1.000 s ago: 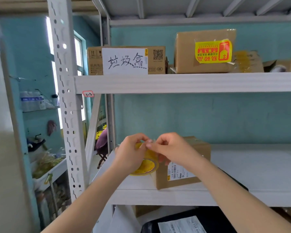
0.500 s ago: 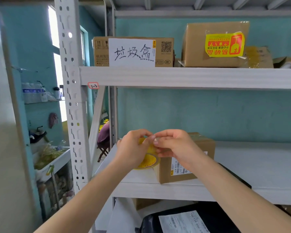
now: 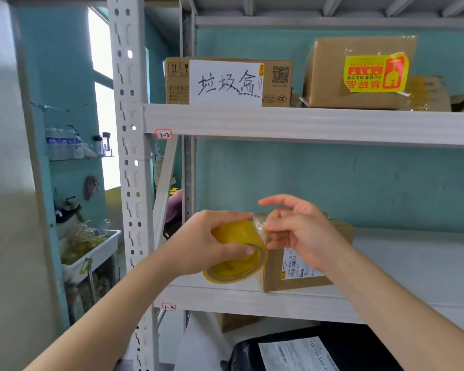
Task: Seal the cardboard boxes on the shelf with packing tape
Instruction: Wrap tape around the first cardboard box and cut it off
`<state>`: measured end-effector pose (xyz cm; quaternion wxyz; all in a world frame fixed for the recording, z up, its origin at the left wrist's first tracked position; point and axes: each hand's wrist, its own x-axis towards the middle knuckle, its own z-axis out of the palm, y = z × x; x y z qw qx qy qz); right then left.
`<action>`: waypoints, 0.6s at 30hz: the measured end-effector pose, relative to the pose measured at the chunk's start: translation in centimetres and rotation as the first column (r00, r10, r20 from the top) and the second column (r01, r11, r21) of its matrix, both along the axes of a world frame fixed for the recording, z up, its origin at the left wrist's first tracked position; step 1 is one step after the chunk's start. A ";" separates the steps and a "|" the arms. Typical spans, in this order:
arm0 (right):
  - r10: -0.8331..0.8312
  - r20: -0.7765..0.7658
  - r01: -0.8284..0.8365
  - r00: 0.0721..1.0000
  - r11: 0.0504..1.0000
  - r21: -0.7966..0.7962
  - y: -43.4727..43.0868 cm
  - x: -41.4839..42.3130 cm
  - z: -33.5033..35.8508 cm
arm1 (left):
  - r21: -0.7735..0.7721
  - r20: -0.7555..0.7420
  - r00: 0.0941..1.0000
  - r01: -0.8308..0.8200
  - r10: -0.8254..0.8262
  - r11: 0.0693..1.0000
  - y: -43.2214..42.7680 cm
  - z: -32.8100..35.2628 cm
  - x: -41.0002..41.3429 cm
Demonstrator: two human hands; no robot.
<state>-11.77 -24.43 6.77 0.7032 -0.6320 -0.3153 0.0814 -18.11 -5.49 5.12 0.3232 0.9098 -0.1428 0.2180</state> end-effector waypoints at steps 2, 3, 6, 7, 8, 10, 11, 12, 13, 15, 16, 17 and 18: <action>-0.127 0.023 0.124 0.992 0.986 0.108 -2.1 0.6 1.3 | 0.258 0.078 0.973 -0.232 0.219 0.938 1.7 0.4 -0.4; -0.204 0.012 0.198 0.979 0.962 0.188 -4.0 1.1 2.3 | 0.361 0.126 0.936 -0.351 0.328 0.864 3.0 0.4 -0.7; -0.234 0.038 0.222 0.971 0.954 0.204 -8.8 1.9 4.2 | 0.228 -0.019 0.909 -0.400 0.415 0.888 6.2 0.6 -1.8; -0.196 0.060 0.187 0.979 0.973 0.133 -9.1 1.7 4.1 | 0.115 -0.066 0.938 -0.331 0.339 0.937 6.3 0.8 -1.9; -0.156 0.077 0.151 0.985 0.987 0.058 -8.5 1.3 3.6 | 0.067 -0.069 0.965 -0.247 0.252 0.967 5.8 1.1 -1.8; -0.078 0.074 0.081 0.994 0.996 -0.032 -5.9 0.3 2.3 | 0.058 -0.052 0.991 -0.121 0.124 0.991 4.1 1.4 -1.6; -0.056 0.061 0.060 0.997 0.996 -0.060 -4.5 -0.2 1.7 | 0.042 -0.033 0.997 -0.070 0.072 0.997 3.2 1.6 -1.6; -0.069 0.050 0.074 0.996 0.993 -0.093 -3.3 -0.7 1.2 | 0.021 -0.009 0.999 -0.037 0.037 0.999 2.5 1.8 -1.6; -0.111 0.057 0.118 0.992 0.983 -0.138 -2.2 -1.0 0.8 | 0.005 0.011 1.000 -0.016 0.015 1.000 2.1 1.9 -1.5; -0.202 0.099 0.221 0.974 0.944 -0.247 -0.5 -1.4 0.2 | -0.002 0.029 1.000 0.003 -0.003 1.000 1.9 2.0 -1.7; -0.213 0.113 0.237 0.970 0.928 -0.286 0.2 -1.6 0.0 | -0.005 0.035 0.999 0.014 -0.014 1.000 1.8 2.0 -1.8; -0.209 0.125 0.239 0.970 0.919 -0.313 0.7 -1.7 -0.2 | -0.013 0.044 0.999 0.032 -0.031 0.999 1.7 2.0 -1.9; -0.208 0.144 0.245 0.967 0.913 -0.325 1.1 -1.8 -0.3 | -0.025 0.054 0.997 0.050 -0.049 0.998 1.6 1.9 -1.9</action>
